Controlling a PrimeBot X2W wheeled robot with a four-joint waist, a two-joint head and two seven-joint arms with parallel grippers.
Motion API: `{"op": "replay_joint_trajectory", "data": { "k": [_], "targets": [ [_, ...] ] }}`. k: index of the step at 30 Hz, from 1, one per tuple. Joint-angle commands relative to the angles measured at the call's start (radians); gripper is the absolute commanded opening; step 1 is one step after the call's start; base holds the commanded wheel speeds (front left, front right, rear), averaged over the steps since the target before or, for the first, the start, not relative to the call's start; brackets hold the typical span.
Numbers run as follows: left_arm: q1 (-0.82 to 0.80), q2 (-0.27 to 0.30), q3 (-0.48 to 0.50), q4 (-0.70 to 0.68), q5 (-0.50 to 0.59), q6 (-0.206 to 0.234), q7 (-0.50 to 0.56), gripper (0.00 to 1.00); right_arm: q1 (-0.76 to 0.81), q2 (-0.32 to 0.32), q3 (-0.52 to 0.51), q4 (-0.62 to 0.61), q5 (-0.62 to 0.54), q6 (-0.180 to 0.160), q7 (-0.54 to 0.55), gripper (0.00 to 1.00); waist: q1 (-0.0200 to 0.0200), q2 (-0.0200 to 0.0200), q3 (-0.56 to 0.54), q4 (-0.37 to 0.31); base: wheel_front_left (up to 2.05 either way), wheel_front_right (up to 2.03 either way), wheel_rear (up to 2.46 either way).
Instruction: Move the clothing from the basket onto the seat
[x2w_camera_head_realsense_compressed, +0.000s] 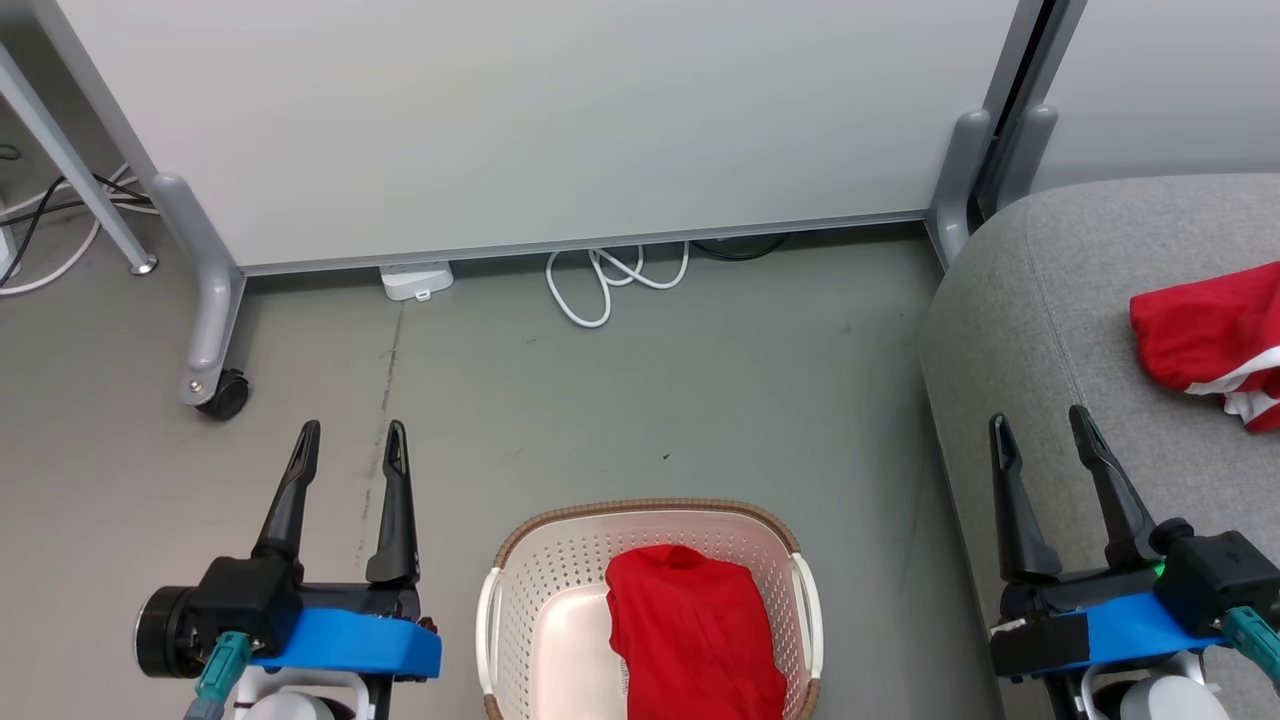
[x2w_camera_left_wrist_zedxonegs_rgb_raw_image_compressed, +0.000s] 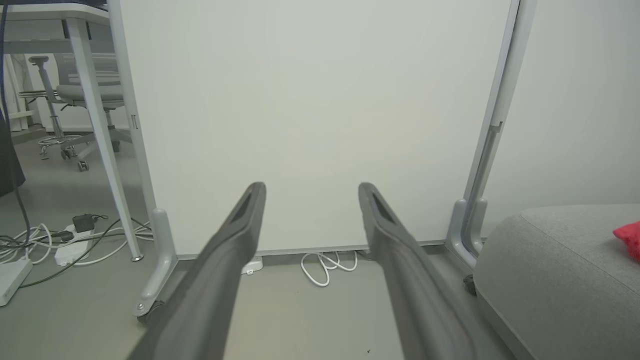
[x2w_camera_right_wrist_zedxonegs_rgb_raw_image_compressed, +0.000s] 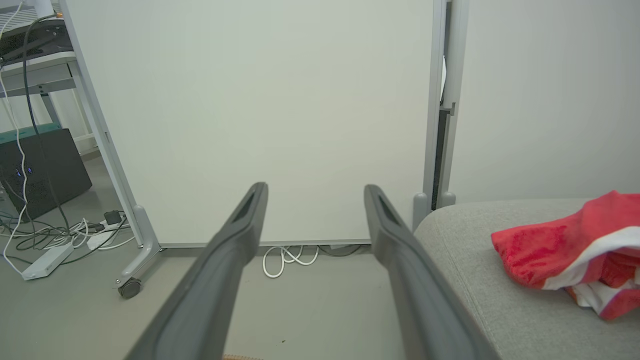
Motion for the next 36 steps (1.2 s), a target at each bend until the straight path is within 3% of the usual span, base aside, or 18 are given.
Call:
{"op": "replay_joint_trajectory", "data": {
  "k": [1, 16, 36],
  "targets": [
    [-0.007, -0.001, 0.002, 0.001, 0.003, -0.003, -0.003, 1.0, 0.001, 0.002, 0.001, 0.002, 0.003, 0.001, -0.003, 1.0, 0.0, -0.0001, 0.002, -0.001, 0.0, 0.0, 0.0],
    [-0.209, 0.019, -0.096, 0.163, -0.032, -0.021, -0.003, 1.0, -0.089, 0.002, 0.017, -0.031, -0.013, 0.001, -0.003, 1.0, 0.0, -0.0001, 0.137, -0.06, 0.0, 0.0, 0.0],
    [-0.505, 0.09, -0.412, 0.529, -0.138, -0.018, -0.003, 1.0, -0.234, 0.002, 0.047, -0.086, -0.013, 0.001, -0.004, 1.0, 0.0, -0.0001, 0.41, -0.169, 0.0, 0.0, 0.0]
  ]
}}
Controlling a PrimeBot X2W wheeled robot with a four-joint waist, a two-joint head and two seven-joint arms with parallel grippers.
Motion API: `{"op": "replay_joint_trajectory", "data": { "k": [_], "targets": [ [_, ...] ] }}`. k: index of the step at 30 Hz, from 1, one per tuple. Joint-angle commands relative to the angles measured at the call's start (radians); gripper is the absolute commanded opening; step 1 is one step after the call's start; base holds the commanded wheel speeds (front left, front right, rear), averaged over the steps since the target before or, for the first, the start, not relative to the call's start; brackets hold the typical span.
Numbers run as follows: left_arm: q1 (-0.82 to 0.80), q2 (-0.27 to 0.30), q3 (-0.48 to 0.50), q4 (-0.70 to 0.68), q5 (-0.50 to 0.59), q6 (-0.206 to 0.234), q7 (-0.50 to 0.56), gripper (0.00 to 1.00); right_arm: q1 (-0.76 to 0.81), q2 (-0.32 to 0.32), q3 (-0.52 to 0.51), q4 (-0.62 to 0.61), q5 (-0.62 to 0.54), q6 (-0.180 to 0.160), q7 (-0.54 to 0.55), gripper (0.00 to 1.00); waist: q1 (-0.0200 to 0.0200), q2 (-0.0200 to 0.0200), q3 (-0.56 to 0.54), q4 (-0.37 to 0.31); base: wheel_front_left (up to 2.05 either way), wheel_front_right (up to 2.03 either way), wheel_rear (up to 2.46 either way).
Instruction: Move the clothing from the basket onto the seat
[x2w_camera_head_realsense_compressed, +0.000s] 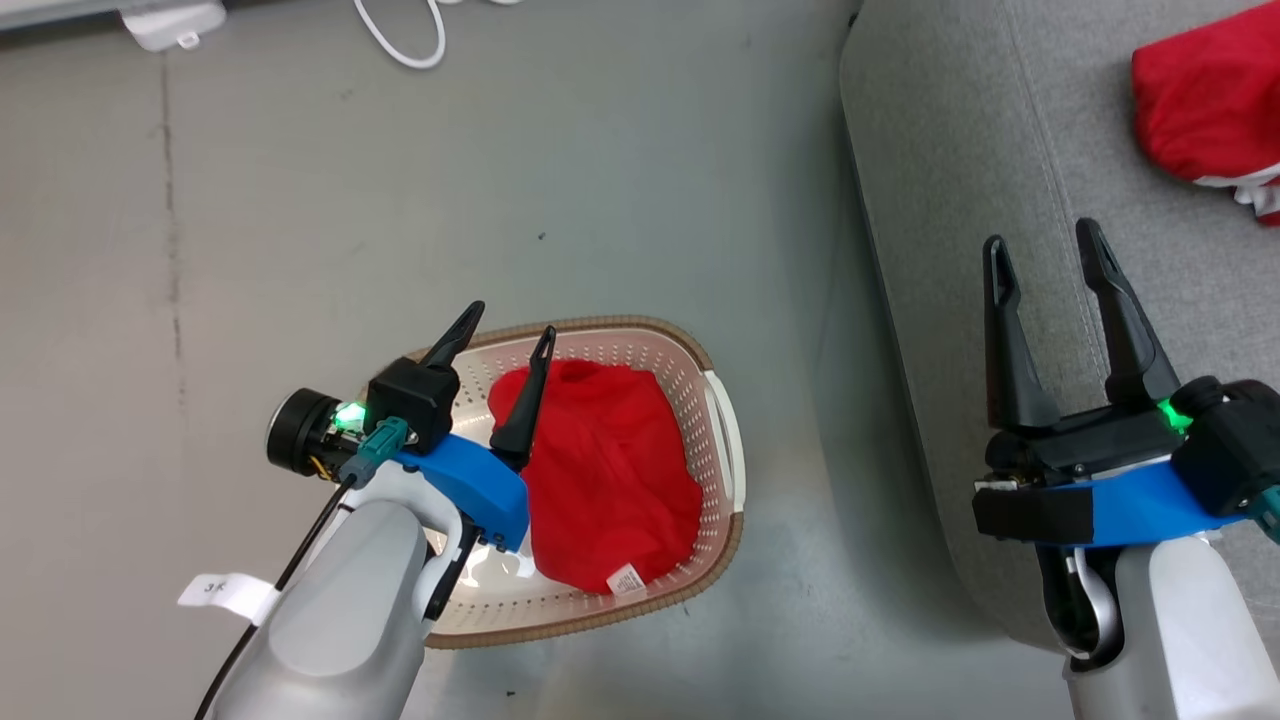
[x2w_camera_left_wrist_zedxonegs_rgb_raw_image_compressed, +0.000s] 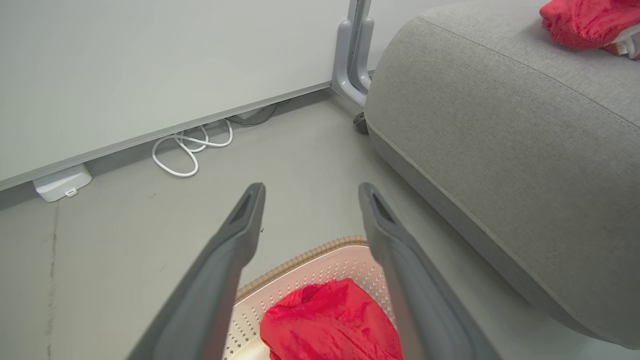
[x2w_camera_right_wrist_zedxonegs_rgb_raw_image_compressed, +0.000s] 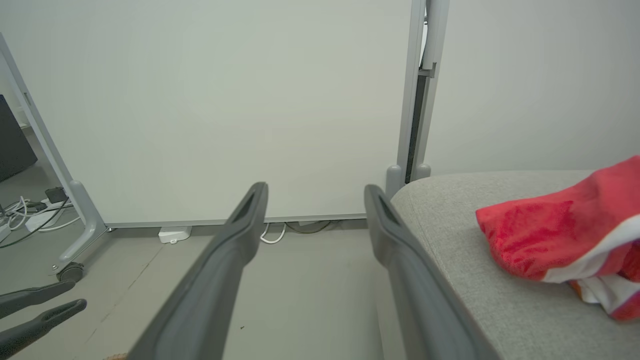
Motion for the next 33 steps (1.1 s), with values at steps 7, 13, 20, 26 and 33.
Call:
{"op": "replay_joint_trajectory", "data": {
  "k": [7, 13, 20, 26, 33],
  "targets": [
    [-0.097, 0.007, -0.106, 0.148, -0.055, -0.001, -0.003, 1.0, -0.057, 0.001, 0.014, -0.028, 0.0, 0.001, -0.003, 1.0, -0.0002, 0.0, 0.109, -0.037, 0.0, 0.0, 0.0],
    [-0.157, 0.005, -0.21, 0.27, -0.099, -0.001, -0.003, 1.0, -0.09, 0.001, 0.026, -0.039, 0.003, 0.001, -0.003, 1.0, -0.0002, 0.0, 0.173, -0.05, 0.0, 0.0, 0.0],
    [-0.215, -0.003, -0.315, 0.41, -0.156, -0.001, 0.027, 1.0, -0.121, 0.001, 0.035, -0.056, 0.001, 0.001, -0.003, 1.0, -0.0002, 0.0, 0.242, -0.067, 0.0, 0.0, 0.0],
    [-0.252, -0.003, -0.388, 0.5, -0.19, -0.001, 0.087, 1.0, -0.136, 0.001, 0.036, -0.072, 0.004, 0.001, -0.003, 1.0, -0.0002, 0.0, 0.289, -0.079, 0.0, 0.0, 0.0],
    [-0.288, 0.002, -0.421, 0.556, -0.223, -0.001, 0.152, 1.0, -0.145, 0.001, 0.033, -0.087, 0.005, 0.001, -0.004, 1.0, -0.0002, 0.0, 0.333, -0.087, 0.0, 0.0, 0.0]
  ]
}}
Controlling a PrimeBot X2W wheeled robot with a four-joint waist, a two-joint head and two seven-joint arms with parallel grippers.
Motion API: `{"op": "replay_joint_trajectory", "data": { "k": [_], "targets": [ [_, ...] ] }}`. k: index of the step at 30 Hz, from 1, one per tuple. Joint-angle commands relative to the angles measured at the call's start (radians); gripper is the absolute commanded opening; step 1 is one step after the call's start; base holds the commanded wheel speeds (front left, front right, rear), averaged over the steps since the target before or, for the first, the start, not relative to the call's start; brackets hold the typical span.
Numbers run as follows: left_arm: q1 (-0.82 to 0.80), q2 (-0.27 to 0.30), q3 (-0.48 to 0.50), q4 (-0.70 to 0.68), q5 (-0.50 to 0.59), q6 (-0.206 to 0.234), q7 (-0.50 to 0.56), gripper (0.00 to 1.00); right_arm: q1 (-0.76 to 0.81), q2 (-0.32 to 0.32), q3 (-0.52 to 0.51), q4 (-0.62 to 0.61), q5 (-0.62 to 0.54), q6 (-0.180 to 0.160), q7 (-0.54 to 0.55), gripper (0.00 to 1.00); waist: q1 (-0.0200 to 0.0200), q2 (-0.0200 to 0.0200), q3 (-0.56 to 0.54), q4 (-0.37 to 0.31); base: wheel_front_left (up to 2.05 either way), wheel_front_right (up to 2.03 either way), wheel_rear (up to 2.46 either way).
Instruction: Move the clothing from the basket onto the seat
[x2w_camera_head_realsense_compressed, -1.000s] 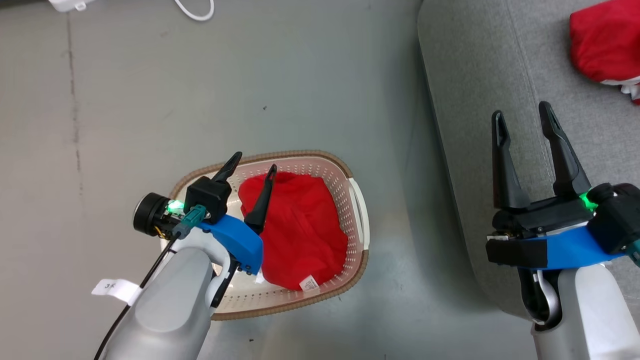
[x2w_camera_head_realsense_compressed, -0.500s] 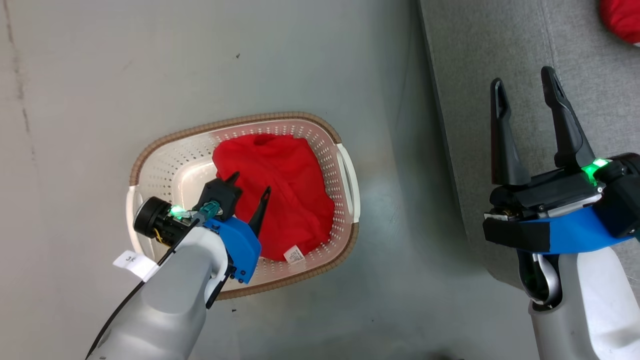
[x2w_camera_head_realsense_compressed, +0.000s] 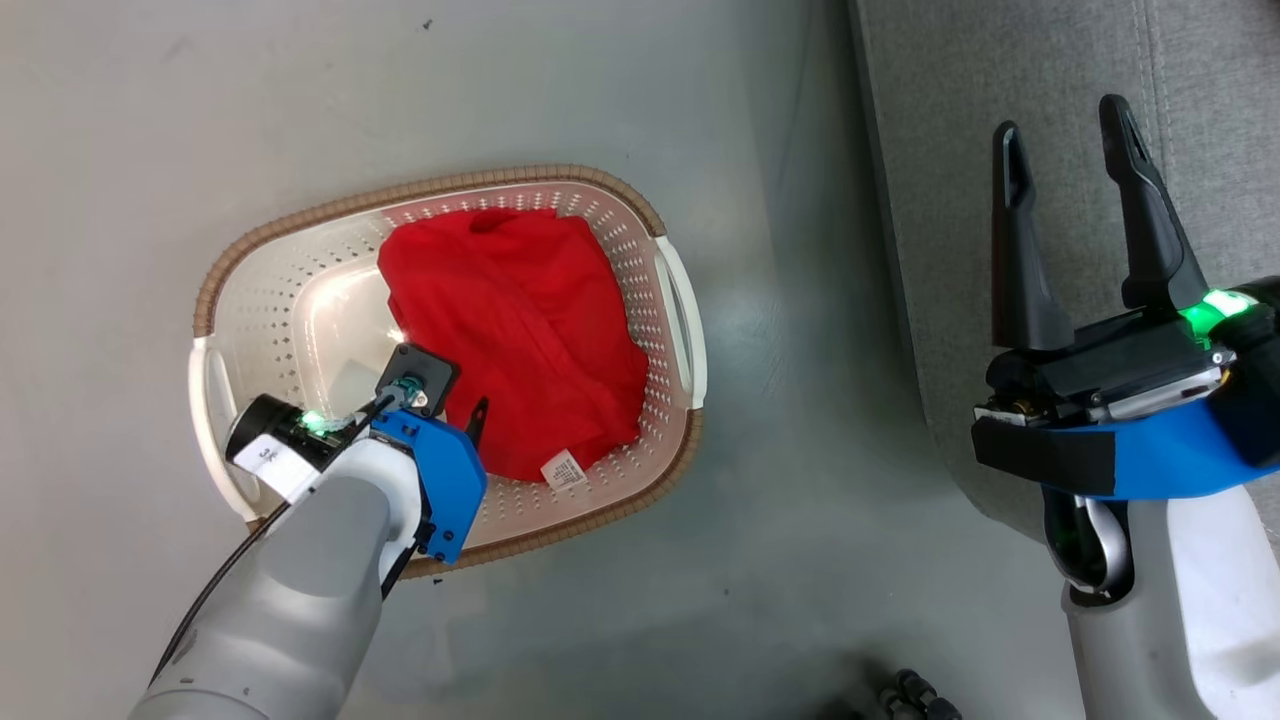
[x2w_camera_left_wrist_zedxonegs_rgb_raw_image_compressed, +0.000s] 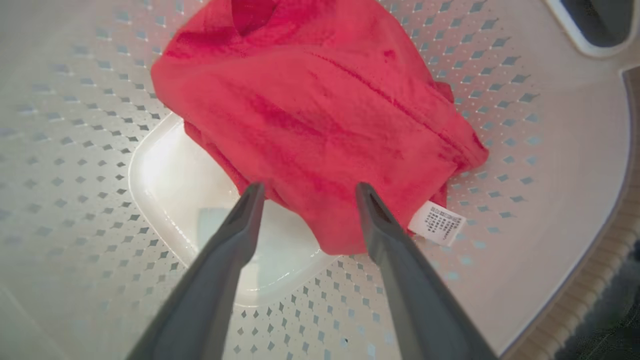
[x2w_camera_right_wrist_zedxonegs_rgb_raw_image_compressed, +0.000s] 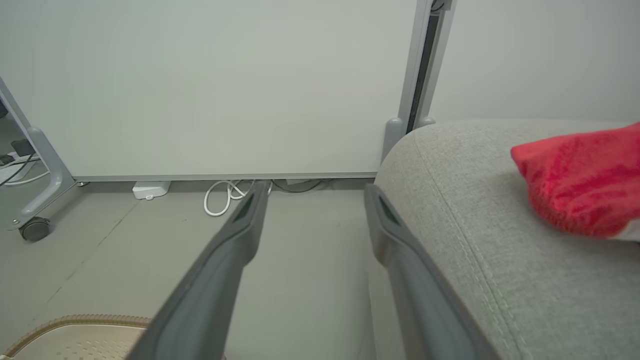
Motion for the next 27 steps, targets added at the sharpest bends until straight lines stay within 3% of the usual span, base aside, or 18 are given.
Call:
{"op": "replay_joint_trajectory", "data": {
  "k": [1, 15, 27],
  "targets": [
    [-0.018, 0.005, -0.003, 0.007, -0.014, 0.0, 0.015, 1.0, -0.02, 0.001, -0.001, -0.007, 0.005, 0.001, -0.003, 1.0, -0.0002, 0.0, 0.016, -0.005, 0.0, 0.0, 0.0],
    [-0.1, 0.015, 0.01, 0.014, -0.164, 0.0, 0.133, 1.0, -0.034, 0.001, -0.006, -0.039, 0.004, 0.001, -0.003, 1.0, -0.0002, 0.0, 0.116, -0.014, 0.0, 0.0, 0.0],
    [-0.178, 0.024, -0.033, 0.031, -0.205, 0.0, 0.17, 1.0, -0.038, 0.001, -0.001, -0.077, 0.0, 0.001, -0.003, 1.0, -0.0002, 0.0, 0.195, -0.028, 0.0, 0.0, 0.0]
  ]
}}
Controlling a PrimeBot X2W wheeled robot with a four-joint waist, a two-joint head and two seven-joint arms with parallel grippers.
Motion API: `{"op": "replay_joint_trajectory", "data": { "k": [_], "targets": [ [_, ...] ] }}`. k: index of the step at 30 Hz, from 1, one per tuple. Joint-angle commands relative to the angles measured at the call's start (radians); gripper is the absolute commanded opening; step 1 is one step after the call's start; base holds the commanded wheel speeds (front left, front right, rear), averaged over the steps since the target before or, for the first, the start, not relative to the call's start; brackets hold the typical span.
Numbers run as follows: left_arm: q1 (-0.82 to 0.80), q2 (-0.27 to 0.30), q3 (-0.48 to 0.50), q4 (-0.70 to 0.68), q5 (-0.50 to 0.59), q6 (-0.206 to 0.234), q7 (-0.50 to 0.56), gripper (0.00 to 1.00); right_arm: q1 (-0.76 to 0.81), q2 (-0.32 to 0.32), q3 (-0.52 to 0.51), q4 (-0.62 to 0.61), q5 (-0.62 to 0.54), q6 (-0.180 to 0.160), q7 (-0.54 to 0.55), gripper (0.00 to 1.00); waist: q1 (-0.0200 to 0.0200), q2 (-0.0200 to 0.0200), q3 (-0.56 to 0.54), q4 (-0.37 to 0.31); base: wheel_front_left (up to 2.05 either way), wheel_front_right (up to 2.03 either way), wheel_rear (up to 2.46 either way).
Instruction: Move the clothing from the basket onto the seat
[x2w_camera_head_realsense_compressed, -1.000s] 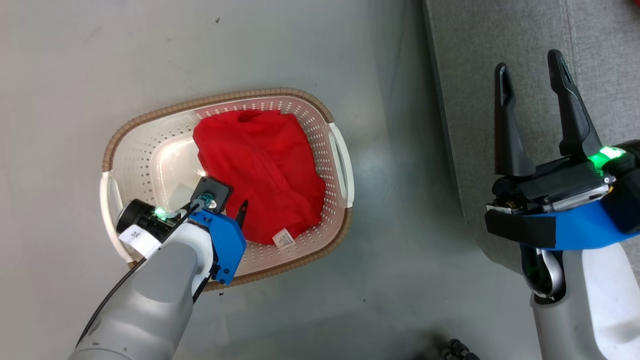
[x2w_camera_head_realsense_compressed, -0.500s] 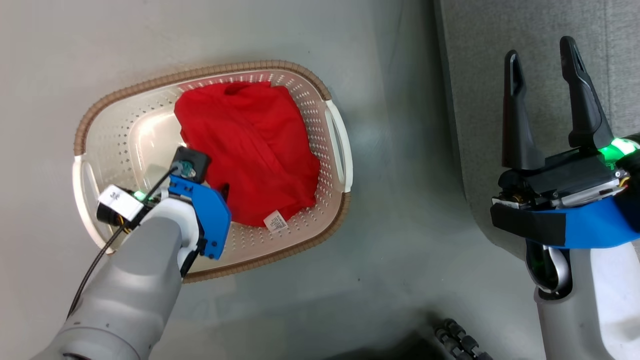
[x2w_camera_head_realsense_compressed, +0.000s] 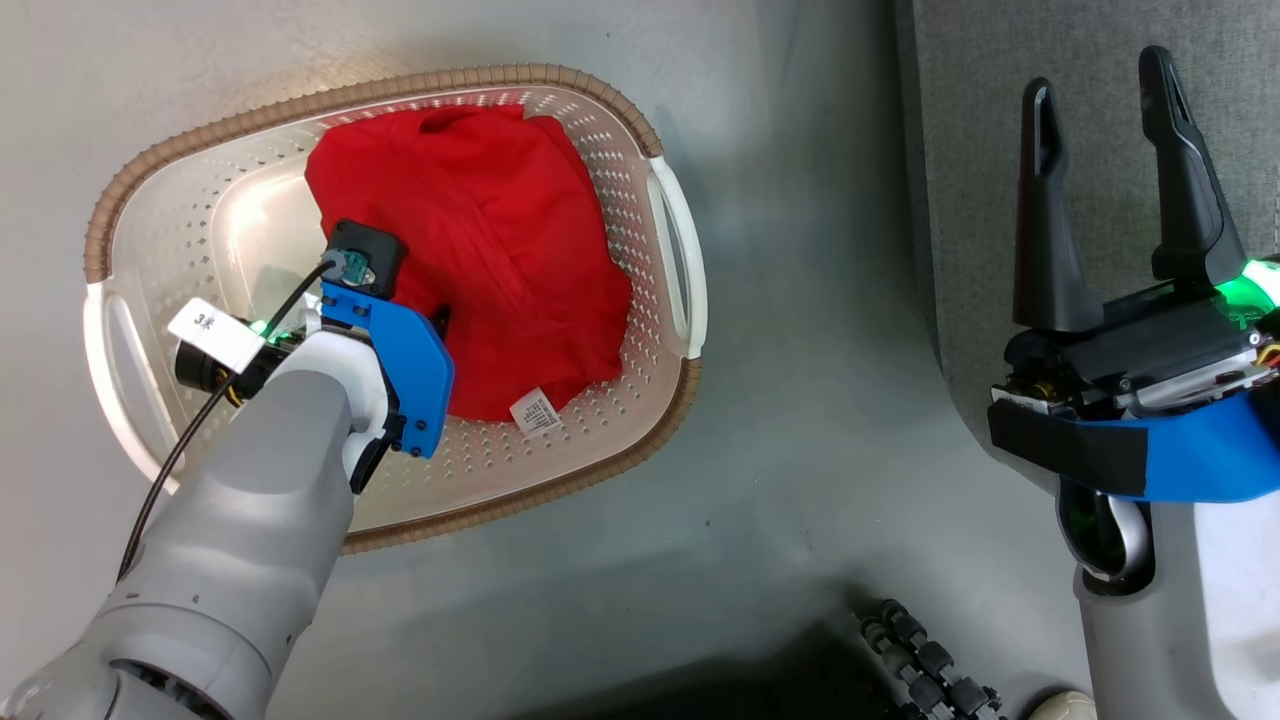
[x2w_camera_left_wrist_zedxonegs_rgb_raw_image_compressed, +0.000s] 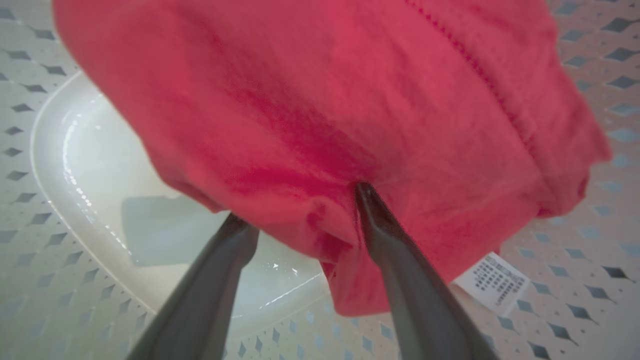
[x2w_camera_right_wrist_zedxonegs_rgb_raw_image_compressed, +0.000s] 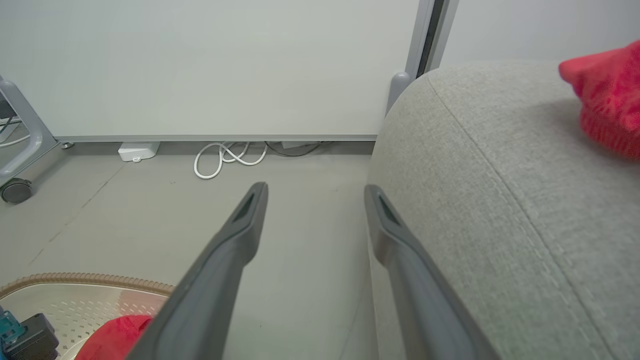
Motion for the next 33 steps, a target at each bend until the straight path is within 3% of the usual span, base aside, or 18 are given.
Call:
{"op": "replay_joint_trajectory", "data": {
  "k": [1, 2, 3, 4, 6, 18, 33],
  "targets": [
    [-0.021, 0.004, -0.009, 0.006, 0.0, 0.0, 0.006, 1.0, -0.012, 0.001, 0.0, -0.008, -0.001, 0.001, -0.004, 1.0, -0.0001, 0.0, 0.006, -0.001, 0.0, 0.0, 0.0],
    [-0.023, 0.002, -0.012, 0.008, -0.001, 0.0, 0.007, 1.0, -0.012, 0.001, -0.001, -0.01, -0.002, 0.001, -0.004, 1.0, -0.0001, 0.0, 0.008, 0.0, 0.0, 0.0, 0.0],
    [-0.025, 0.001, -0.015, 0.01, -0.002, 0.0, 0.011, 0.91, -0.012, 0.001, -0.001, -0.011, -0.002, 0.001, -0.004, 1.0, -0.0001, 0.0, 0.009, 0.0, 0.0, 0.0, 0.0],
    [-0.028, -0.001, -0.019, 0.012, -0.002, 0.0, 0.013, 0.47, -0.011, 0.001, -0.002, -0.013, -0.002, 0.001, -0.004, 1.0, -0.0001, 0.0, 0.01, 0.001, 0.0, 0.0, 0.0],
    [-0.034, -0.002, -0.024, 0.014, -0.001, 0.0, 0.004, 0.0, -0.013, 0.001, -0.002, -0.014, -0.004, 0.001, -0.004, 1.0, -0.0001, 0.0, 0.01, 0.004, 0.0, 0.0, 0.0],
    [-0.012, -0.016, -0.054, 0.01, -0.024, 0.0, -0.035, 0.0, -0.018, 0.001, -0.001, 0.003, 0.001, 0.001, -0.004, 1.0, -0.0001, 0.0, -0.028, 0.014, 0.0, 0.0, 0.0],
    [0.051, -0.037, -0.12, -0.056, -0.096, -0.001, -0.138, 0.0, -0.003, 0.001, 0.002, 0.049, -0.008, 0.001, -0.004, 1.0, -0.0001, 0.0, -0.165, 0.06, 0.0, 0.0, 0.0]
  ]
}}
